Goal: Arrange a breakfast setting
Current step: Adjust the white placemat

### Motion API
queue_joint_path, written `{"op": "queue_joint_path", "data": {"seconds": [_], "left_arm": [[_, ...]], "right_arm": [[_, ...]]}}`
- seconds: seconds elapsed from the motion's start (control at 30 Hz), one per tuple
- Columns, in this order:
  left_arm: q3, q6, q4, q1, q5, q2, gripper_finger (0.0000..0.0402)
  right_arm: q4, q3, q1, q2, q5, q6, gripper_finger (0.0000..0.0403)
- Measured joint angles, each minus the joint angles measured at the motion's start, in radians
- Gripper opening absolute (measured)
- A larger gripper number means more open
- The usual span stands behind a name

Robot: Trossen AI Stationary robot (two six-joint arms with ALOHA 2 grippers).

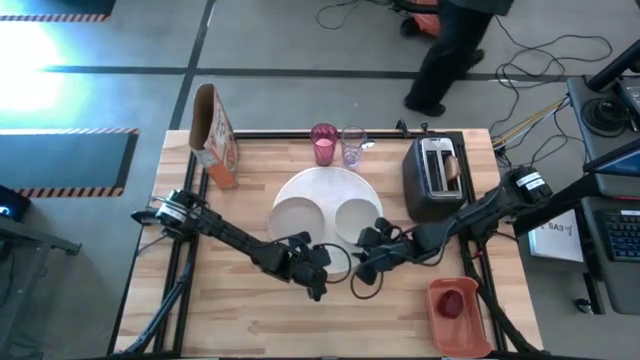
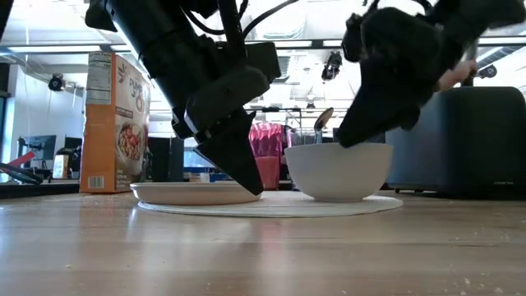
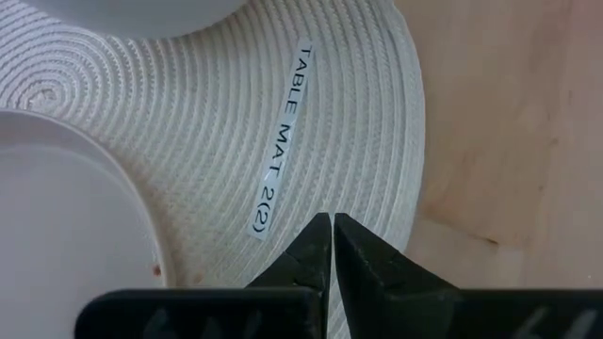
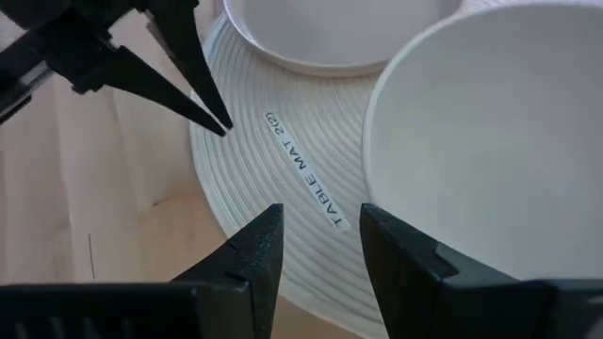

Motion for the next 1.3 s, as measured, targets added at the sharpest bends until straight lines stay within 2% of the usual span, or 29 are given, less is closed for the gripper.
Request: {"op": "queue_joint_path", "data": {"seconds": [0.23, 0.53, 0.77, 1.3], "left_arm": [[-0.004, -0.019, 0.000, 0.001, 0.000, 0.000, 0.0000], [-0.006, -0.042, 0.002, 0.001, 0.010, 0.023, 0.0000], [-0.006, -0.055, 0.009, -0.004, 0.060, 0.026, 0.0000], [-0.006, -0.118, 0.052, -0.055, 0.117, 0.026, 0.0000]], "right_arm": [[0.086, -0.074, 0.007, 0.019, 0.019, 0.073, 0.0128], [0.109, -0.075, 0.040, 0.112, 0.017, 0.117, 0.0123], [0.134, -0.075, 0.041, 0.171, 0.023, 0.134, 0.0123], [0.147, -0.073, 0.127, 0.181, 0.019, 0.236, 0.0123]]}}
